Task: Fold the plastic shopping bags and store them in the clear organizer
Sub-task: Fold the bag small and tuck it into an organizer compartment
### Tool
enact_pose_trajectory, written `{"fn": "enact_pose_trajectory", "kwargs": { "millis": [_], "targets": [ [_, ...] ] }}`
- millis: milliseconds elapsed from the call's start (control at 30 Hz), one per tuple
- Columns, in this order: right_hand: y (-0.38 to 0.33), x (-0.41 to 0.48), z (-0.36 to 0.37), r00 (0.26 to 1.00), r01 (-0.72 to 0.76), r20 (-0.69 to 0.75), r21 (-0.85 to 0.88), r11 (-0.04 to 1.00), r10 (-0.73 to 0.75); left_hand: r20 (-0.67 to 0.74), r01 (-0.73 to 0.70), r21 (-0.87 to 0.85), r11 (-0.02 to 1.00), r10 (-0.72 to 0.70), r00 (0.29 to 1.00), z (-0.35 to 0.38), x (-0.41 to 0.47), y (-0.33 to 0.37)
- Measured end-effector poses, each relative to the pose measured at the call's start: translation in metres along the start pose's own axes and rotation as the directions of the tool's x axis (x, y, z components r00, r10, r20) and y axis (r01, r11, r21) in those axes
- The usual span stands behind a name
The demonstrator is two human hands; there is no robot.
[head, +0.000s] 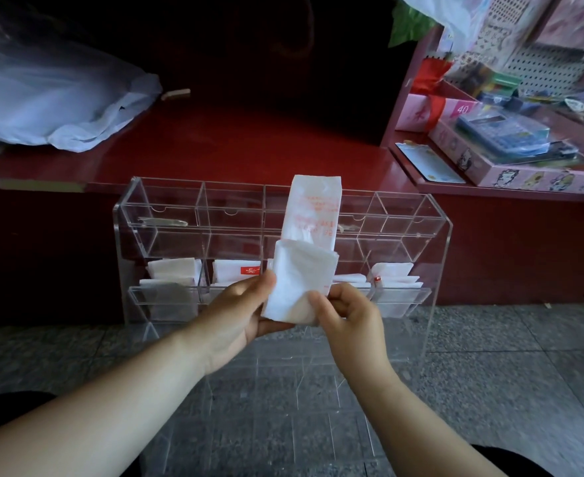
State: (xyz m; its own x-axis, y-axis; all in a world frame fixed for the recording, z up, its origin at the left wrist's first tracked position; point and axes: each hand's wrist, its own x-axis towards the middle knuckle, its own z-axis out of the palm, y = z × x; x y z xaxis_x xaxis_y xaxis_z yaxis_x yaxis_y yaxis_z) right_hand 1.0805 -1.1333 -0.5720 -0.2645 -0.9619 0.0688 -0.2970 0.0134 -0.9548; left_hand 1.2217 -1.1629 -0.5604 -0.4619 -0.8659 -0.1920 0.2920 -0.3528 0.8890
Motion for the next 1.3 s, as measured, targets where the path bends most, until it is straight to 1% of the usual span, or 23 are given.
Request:
{"fn": "enact_pose_trajectory", "kwargs": {
  "millis": [67,133,167,233,400,467,533,600,667,767,800,867,933,1000,1067,1100,1133,1167,1200,1233,1267,1300],
  "targets": [
    [-0.001,0.001,-0.001,0.998,-0.06,0.014,0.038,0.997,0.06,-0.028,-0.035,0.149,0.988,0.039,0.999,0.002,0.0,-0.004],
    [-0.001,0.001,-0.002,0.995,-0.095,0.016,0.07,0.993,0.094,-0.15,-0.049,0.305,0.951,0.099,0.984,0.003,0.001,-0.01],
    [-0.001,0.001,-0.002,0.994,-0.105,0.017,0.073,0.992,0.104,-0.213,-0.044,0.356,0.933,0.127,0.969,0.005,0.002,-0.011],
    [-0.001,0.001,-0.002,0.993,-0.117,0.023,0.083,0.99,0.115,-0.257,-0.053,0.406,0.912,0.17,0.951,0.006,0.002,-0.012],
    [-0.004,0.0,0.0,0.989,-0.146,0.033,0.126,0.981,0.143,-0.29,-0.073,0.44,0.895,0.219,0.932,0.009,0.001,-0.01],
    [-0.003,0.0,0.002,0.983,-0.182,0.061,0.166,0.969,0.174,-0.292,-0.067,0.438,0.896,0.213,0.932,0.01,0.001,-0.01],
    [-0.004,0.0,0.002,0.969,-0.242,0.103,0.258,0.935,0.223,-0.299,-0.043,0.43,0.902,0.187,0.936,0.01,0.001,-0.009],
    [-0.004,0.002,-0.001,0.966,-0.259,0.108,0.315,0.913,0.236,-0.294,-0.005,0.446,0.895,0.152,0.944,0.01,0.0,-0.009],
    [-0.004,0.002,-0.002,0.97,-0.241,0.105,0.328,0.914,0.219,-0.262,0.033,0.455,0.89,0.099,0.96,0.011,-0.001,-0.009],
    [-0.005,0.001,-0.001,0.973,-0.215,0.151,0.304,0.928,0.176,-0.187,0.061,0.396,0.916,0.016,0.982,0.014,-0.003,-0.006],
    [-0.006,0.0,0.001,0.972,-0.206,0.175,0.293,0.934,0.159,-0.195,0.064,0.354,0.933,0.007,0.981,0.014,-0.003,-0.004],
    [-0.006,-0.002,0.002,0.964,-0.194,0.229,0.274,0.942,0.132,-0.284,0.049,0.27,0.962,0.031,0.958,0.014,0.0,0.001],
    [-0.007,-0.003,0.004,0.951,-0.197,0.285,0.261,0.945,0.12,-0.376,0.012,0.275,0.961,0.097,0.922,0.012,0.004,0.003],
    [-0.007,-0.005,0.005,0.951,-0.176,0.295,0.257,0.95,0.097,-0.403,-0.012,0.316,0.949,0.146,0.903,0.011,0.005,0.003],
    [-0.005,-0.006,0.006,0.979,-0.073,0.202,0.224,0.972,0.028,-0.383,-0.035,0.328,0.944,0.167,0.908,0.01,0.004,0.003],
    [-0.004,-0.006,0.004,0.992,0.046,0.111,0.157,0.986,-0.064,-0.376,-0.035,0.335,0.942,0.168,0.911,0.009,0.004,0.003],
    [-0.001,-0.003,0.001,0.975,0.218,0.026,0.032,0.975,-0.219,-0.378,-0.026,0.332,0.943,0.158,0.912,0.008,0.003,0.005],
    [0.002,0.001,-0.002,0.914,0.401,0.003,-0.142,0.905,-0.405,-0.38,-0.015,0.307,0.952,0.137,0.915,0.007,0.002,0.006],
    [0.007,0.005,-0.005,0.823,0.551,0.054,-0.311,0.774,-0.565,-0.377,-0.003,0.26,0.966,0.104,0.92,0.006,0.002,0.008],
    [0.013,0.008,-0.006,0.734,0.649,0.137,-0.432,0.627,-0.666,-0.371,0.007,0.206,0.979,0.072,0.926,0.005,0.001,0.01],
    [0.016,0.01,-0.006,0.675,0.695,0.2,-0.495,0.521,-0.71,-0.363,0.017,0.16,0.987,0.043,0.931,0.005,0.0,0.013],
    [0.017,0.01,-0.004,0.64,0.718,0.233,-0.522,0.461,-0.732,-0.357,0.026,0.129,0.991,0.022,0.934,0.004,0.0,0.014]
  ]
}}
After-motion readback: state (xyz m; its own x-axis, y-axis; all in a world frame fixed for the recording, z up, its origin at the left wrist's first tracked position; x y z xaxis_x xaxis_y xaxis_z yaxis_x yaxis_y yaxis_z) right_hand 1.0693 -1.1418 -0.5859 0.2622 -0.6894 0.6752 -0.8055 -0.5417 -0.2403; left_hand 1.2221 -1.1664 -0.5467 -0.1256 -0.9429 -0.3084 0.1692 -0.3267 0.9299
